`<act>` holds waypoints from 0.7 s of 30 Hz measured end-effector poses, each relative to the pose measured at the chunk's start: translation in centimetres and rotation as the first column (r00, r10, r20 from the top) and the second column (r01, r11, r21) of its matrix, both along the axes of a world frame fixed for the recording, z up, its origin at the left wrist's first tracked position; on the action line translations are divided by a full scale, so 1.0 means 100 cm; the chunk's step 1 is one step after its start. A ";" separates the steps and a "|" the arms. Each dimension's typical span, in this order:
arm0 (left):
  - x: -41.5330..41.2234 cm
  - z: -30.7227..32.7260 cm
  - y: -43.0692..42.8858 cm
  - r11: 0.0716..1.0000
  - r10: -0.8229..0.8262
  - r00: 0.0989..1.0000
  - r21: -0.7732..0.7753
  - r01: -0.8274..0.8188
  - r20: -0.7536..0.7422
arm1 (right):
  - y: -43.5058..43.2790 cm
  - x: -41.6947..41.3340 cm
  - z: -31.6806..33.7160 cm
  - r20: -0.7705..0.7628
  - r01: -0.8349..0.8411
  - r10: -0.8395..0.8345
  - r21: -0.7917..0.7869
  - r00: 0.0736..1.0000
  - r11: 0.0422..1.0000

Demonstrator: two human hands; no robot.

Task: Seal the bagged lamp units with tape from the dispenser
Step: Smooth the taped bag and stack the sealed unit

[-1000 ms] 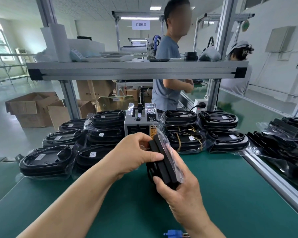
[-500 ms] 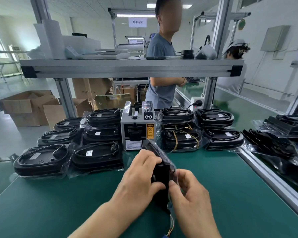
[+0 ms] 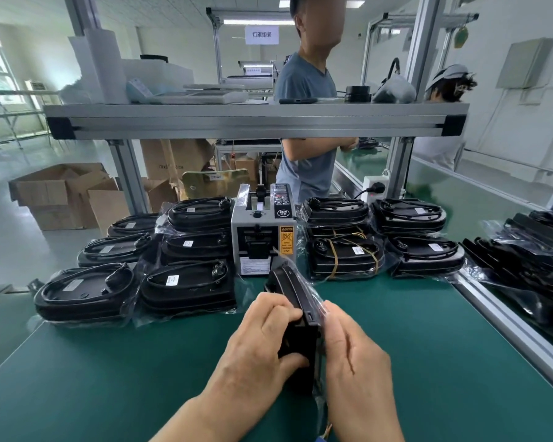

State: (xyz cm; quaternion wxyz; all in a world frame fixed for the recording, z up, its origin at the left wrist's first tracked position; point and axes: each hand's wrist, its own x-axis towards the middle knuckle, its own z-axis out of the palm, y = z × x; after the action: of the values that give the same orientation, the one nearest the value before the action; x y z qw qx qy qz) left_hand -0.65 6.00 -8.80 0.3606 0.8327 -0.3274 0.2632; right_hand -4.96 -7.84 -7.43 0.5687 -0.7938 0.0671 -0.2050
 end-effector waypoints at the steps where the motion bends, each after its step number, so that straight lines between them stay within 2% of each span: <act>1: -0.001 0.000 0.001 1.000 -0.003 1.000 0.003 0.003 -0.008 | 0.002 0.000 0.002 -0.011 -0.011 0.011 0.022 1.000 1.000; 4: 0.004 0.006 0.008 0.998 -0.069 0.991 -0.002 0.070 -0.111 | -0.001 0.003 0.000 0.013 -0.041 0.041 0.025 0.999 0.999; 6: 0.016 0.016 0.012 0.976 -0.130 0.946 -0.207 0.069 -0.298 | -0.005 0.007 -0.002 0.036 0.001 -0.001 -0.009 0.999 1.000; 8: 0.043 0.027 0.010 0.852 -0.100 0.862 -0.490 -0.184 -0.497 | -0.007 0.009 -0.008 0.078 0.020 -0.016 -0.042 0.997 0.999; 9: 0.062 0.031 0.008 0.758 -0.080 0.796 -0.555 -0.343 -0.601 | -0.007 0.010 -0.011 0.102 0.025 -0.018 -0.072 0.995 0.997; 10: 0.083 0.033 0.006 0.676 -0.083 0.713 -0.565 -0.473 -0.696 | -0.008 0.011 -0.014 0.117 0.030 -0.018 -0.095 0.993 0.995; 12: 0.121 0.036 0.002 0.563 -0.157 0.554 -0.535 -0.631 -0.818 | -0.008 0.011 -0.016 0.162 0.033 -0.012 -0.128 0.987 0.991; 15: 0.160 0.034 -0.001 0.474 -0.262 0.371 -0.454 -0.754 -0.891 | -0.009 0.013 -0.015 0.227 0.046 -0.005 -0.174 0.974 0.984; 17: 0.176 0.033 -0.002 0.459 -0.301 0.317 -0.428 -0.779 -0.899 | -0.010 0.013 -0.013 0.245 0.034 0.004 -0.152 0.969 0.988; 21: 0.196 0.034 -0.010 0.421 -0.353 0.282 -0.420 -0.804 -0.892 | -0.010 0.012 -0.012 0.253 0.006 0.023 -0.113 0.967 0.994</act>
State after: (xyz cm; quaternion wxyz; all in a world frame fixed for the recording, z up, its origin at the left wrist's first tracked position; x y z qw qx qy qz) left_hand 18.96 5.00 -5.40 0.7845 0.5433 0.2877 -0.0808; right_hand -3.79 -8.87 -8.59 0.5279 -0.7921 -0.0215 -0.3058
